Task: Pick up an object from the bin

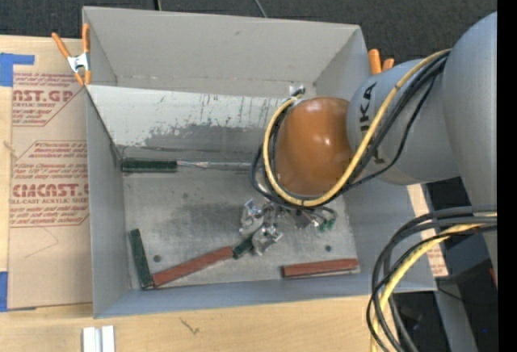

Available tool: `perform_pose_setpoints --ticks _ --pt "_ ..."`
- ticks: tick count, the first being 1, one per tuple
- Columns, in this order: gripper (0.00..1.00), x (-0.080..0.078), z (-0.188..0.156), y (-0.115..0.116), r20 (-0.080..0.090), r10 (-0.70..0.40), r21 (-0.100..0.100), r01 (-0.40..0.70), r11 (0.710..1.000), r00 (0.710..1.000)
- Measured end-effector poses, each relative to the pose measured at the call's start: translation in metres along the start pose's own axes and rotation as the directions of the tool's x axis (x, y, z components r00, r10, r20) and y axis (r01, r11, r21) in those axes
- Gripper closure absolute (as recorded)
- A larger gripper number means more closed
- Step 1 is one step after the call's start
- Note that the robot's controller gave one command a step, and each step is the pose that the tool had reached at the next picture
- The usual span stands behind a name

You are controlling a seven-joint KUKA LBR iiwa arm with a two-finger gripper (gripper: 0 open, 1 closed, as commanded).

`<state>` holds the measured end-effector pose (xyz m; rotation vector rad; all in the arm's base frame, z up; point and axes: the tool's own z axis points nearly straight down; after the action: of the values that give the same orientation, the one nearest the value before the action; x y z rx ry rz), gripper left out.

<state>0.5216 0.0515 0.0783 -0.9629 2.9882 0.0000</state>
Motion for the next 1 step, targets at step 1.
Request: perform_pose_setpoints --ticks 1 --pt "1.00 0.0000 0.0000 0.0000 0.000 0.000 0.000 0.000 1.000 1.000"
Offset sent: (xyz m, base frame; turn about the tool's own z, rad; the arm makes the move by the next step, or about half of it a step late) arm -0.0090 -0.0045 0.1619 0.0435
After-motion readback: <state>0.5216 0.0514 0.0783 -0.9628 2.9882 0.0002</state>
